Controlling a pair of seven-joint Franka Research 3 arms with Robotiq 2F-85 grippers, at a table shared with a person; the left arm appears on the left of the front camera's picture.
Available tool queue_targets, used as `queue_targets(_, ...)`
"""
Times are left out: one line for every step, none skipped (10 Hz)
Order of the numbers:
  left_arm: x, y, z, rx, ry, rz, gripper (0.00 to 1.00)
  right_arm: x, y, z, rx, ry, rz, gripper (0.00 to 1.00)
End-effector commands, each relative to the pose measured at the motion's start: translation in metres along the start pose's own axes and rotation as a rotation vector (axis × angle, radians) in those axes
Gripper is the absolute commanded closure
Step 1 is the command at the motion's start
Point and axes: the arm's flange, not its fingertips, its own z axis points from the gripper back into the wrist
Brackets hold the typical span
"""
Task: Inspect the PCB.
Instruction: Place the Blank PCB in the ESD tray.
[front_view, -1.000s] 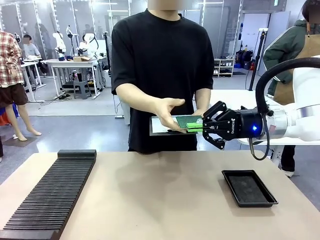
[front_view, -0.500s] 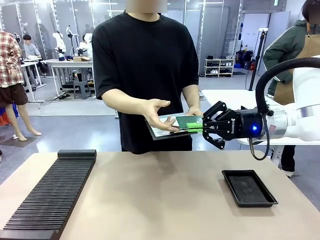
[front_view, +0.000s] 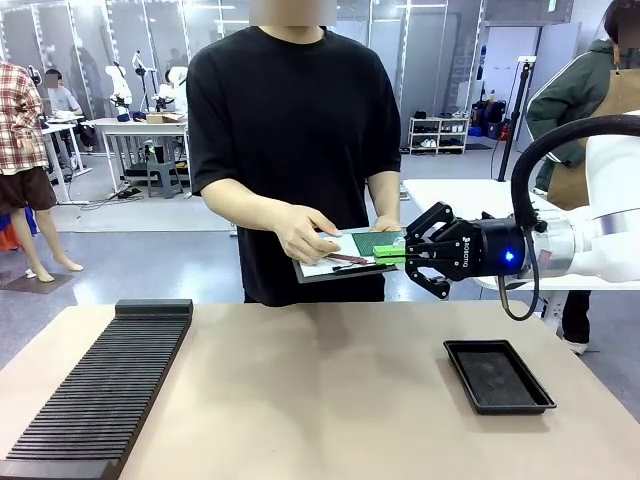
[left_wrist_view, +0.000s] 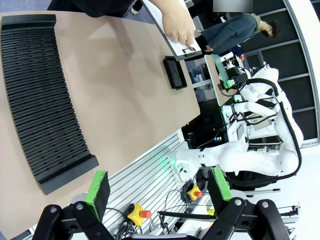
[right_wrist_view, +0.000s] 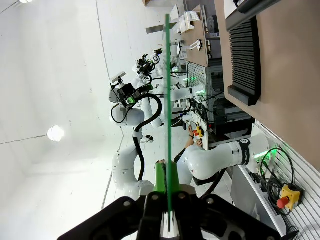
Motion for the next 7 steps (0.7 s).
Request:
queue_targets(0.002, -0.002, 0.0, 0.014, 0.001, 0.002, 0.0, 0.0, 0.004, -0.001, -0.003, 0.001, 0.004, 1.0)
queue_targets(0.002, -0.002, 0.0, 0.014, 0.001, 0.002, 0.0, 0.0, 0.004, -0.001, -0.003, 0.001, 0.004, 1.0)
queue_targets(0.002, -0.002, 0.0, 0.014, 0.001, 0.002, 0.0, 0.0, 0.0, 0.0, 0.0, 0.0, 0.0, 0.97)
queue_targets(0.002, -0.002, 0.0, 0.014, 0.001, 0.002, 0.0, -0.016, 0.003, 0.004, -0.037, -0.026, 0.064, 0.97)
queue_targets(0.002, -0.002, 0.0, 0.014, 0.001, 0.002, 0.0, -0.031, 0.003, 0.013, -0.104, -0.016, 0.094, 0.97)
queue_targets(0.002, -0.002, 0.0, 0.014, 0.001, 0.002, 0.0, -0.041, 0.003, 0.027, -0.193, -0.048, 0.123, 0.97)
queue_targets(0.002, -0.002, 0.0, 0.014, 0.001, 0.002, 0.0, -0.051, 0.006, 0.046, -0.271, -0.095, 0.147, 0.97)
